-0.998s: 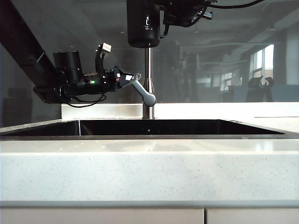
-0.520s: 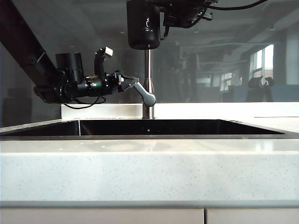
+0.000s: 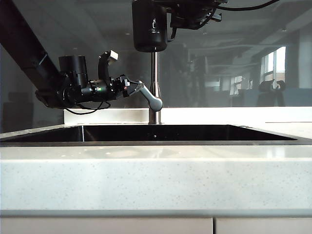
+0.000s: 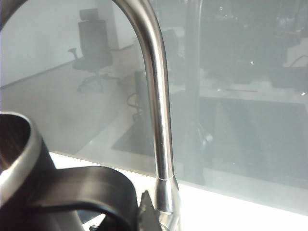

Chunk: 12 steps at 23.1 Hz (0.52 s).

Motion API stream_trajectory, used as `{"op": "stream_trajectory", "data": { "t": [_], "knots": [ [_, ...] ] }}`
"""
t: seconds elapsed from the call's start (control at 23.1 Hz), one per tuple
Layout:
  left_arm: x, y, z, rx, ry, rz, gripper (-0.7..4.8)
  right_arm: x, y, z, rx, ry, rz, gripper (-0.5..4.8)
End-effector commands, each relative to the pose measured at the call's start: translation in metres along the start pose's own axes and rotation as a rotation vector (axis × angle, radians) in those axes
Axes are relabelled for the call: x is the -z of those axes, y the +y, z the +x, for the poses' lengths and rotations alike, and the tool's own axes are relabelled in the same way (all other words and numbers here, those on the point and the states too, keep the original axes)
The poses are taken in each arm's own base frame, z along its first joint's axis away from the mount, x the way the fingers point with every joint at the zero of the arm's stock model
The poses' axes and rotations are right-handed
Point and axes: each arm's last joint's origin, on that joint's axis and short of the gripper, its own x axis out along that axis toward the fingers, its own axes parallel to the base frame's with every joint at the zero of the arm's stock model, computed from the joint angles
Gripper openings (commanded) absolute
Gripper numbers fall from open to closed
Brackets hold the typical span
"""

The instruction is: Pick up the mug next to the sink, go to the faucet to get some water, pour the water into the sink, and finally put the mug back to its place.

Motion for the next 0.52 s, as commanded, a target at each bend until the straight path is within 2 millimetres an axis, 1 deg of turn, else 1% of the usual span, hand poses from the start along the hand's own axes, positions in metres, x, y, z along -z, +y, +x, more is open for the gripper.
{"op": "stream_trajectory", "data": {
  "t": [0.04,0.35,0.52],
  "knots": [
    [-0.0070,0.0007,0.0000,-0.003,-0.015,0.018,2.65,-0.0125,0.0005,-0.0028,-0.003,-0.069,0.012,-0.02],
    [-0.0071,0.0017,0.0000,-0.037,-0.021,0.026,2.65,-0.0125,0.0005,-0.0028,-0.003,-0.069,-0.004,-0.01],
    [-0.0072,0.0040,-0.0003,-0.119,-0.030,0.040,2.64,-0.0132,0.0006,-0.0028,-0.003,-0.076,-0.009,-0.01]
  ]
}}
